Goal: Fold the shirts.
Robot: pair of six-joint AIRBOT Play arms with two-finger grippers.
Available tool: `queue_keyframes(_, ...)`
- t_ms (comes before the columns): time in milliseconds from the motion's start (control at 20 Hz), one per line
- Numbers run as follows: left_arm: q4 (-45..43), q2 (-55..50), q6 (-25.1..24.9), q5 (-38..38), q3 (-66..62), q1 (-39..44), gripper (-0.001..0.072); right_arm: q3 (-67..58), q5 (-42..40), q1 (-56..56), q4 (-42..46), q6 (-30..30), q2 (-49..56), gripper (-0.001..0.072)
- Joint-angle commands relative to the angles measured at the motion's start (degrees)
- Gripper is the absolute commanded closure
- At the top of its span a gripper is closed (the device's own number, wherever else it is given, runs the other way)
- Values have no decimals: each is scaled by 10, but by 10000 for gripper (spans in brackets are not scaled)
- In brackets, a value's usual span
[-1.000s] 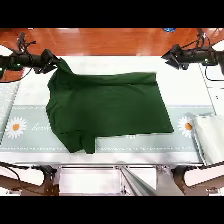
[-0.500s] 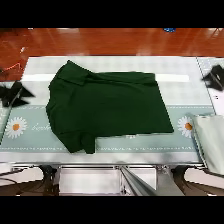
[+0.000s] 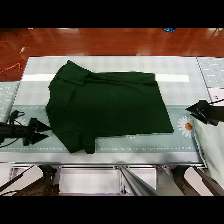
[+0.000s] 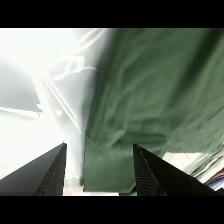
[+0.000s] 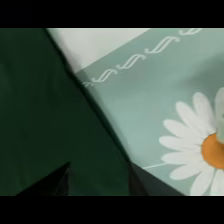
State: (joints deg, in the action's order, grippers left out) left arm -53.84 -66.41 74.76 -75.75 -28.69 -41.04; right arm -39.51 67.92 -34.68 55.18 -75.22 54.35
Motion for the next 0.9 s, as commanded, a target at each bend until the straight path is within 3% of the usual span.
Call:
queue_keyframes(0,13,-1,9,56,41,41,199,25,2,-2,-13,16,-25,302)
queue_keyframes(200,60,-12,9,133,40,115,205,25,10,-2,-7,17,-25,302)
queue_keyframes(250,61,-16,9,141,39,130,369,25,-1,-7,14,12,-25,302)
queue_keyframes(300,61,-20,5,141,37,139,679,25,-17,-16,52,-17,-25,302)
queue_keyframes(400,61,-20,-7,136,32,144,688,25,1,-31,97,-47,-19,302)
queue_keyframes(500,59,-20,-9,136,31,144,689,42,56,-28,80,-33,-4,302)
queue_keyframes(850,59,-20,-9,136,31,144,688,99,53,-26,43,-25,55,302)
